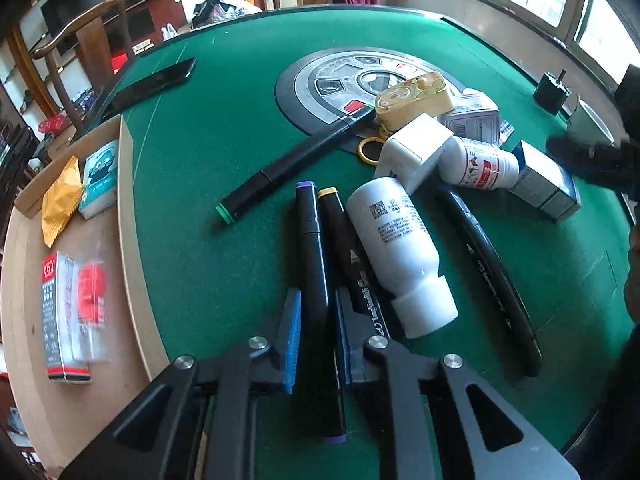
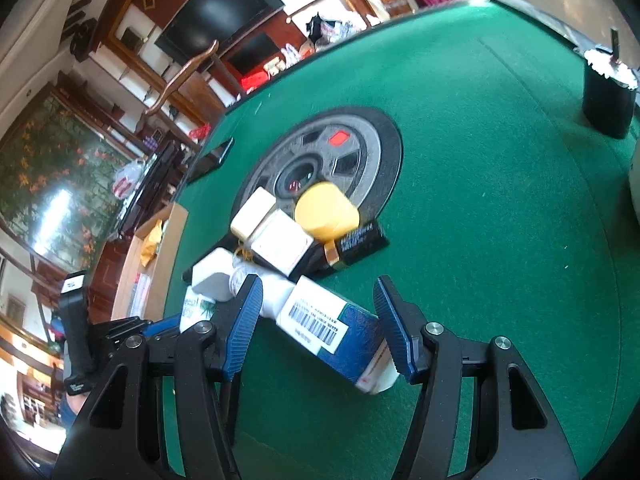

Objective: Organize objects
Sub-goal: 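Grasp black markers with left tool while right tool grasps blue-white medicine box, then lift and carry markers with left tool while right tool carries box into tray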

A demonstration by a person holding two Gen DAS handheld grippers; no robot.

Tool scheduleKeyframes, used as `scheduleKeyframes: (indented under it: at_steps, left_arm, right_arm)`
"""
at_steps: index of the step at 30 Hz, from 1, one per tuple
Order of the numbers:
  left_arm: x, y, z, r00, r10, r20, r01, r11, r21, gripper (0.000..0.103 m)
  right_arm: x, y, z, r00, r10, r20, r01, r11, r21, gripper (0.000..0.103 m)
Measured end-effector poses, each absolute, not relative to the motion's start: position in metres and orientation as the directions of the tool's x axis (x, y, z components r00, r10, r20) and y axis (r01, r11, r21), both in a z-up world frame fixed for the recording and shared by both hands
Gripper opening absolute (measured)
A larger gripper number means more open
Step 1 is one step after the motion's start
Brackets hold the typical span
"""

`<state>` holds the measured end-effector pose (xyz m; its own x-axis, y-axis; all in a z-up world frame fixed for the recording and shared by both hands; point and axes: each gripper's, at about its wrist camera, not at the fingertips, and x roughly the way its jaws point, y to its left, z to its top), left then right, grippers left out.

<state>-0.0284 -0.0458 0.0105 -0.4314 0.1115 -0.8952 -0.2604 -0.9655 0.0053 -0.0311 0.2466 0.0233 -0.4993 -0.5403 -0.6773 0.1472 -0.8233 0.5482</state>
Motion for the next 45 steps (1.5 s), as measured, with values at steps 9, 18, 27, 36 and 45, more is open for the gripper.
scheduleKeyframes:
  at_steps: [9,18,27,36,45]
  left_arm:
    - [-0.027,-0.044,0.010,-0.450,0.104,-0.887,-0.234,-0.972,0.005,0.016]
    - [-0.018,-0.042,0.007,-0.514,0.083,-0.854,-0.185,-0.983,0.016,0.013]
    - [-0.004,-0.054,0.013,-0.511,0.172,-0.842,-0.165,-0.981,-0.100,0.013]
    - [0.005,-0.056,0.027,-0.528,0.227,-0.818,-0.194,-0.970,-0.145,0.013]
    - [0.014,-0.057,0.042,-0.551,0.258,-0.794,-0.207,-0.964,-0.169,0.013]
  right_arm:
    - [-0.008,0.192,0.012,-0.455,-0.383,-0.804,0.292,-0.917,0.272,0.058]
    - [-0.006,0.199,0.005,-0.509,-0.257,-0.821,0.224,-0.961,0.162,0.033]
    - [-0.003,0.226,0.019,-0.567,-0.335,-0.752,0.147,-0.940,0.308,0.033]
    - [0.000,0.231,0.027,-0.600,-0.399,-0.693,0.155,-0.908,0.388,0.034]
    - [0.000,0.233,0.029,-0.608,-0.418,-0.675,0.160,-0.897,0.411,0.034]
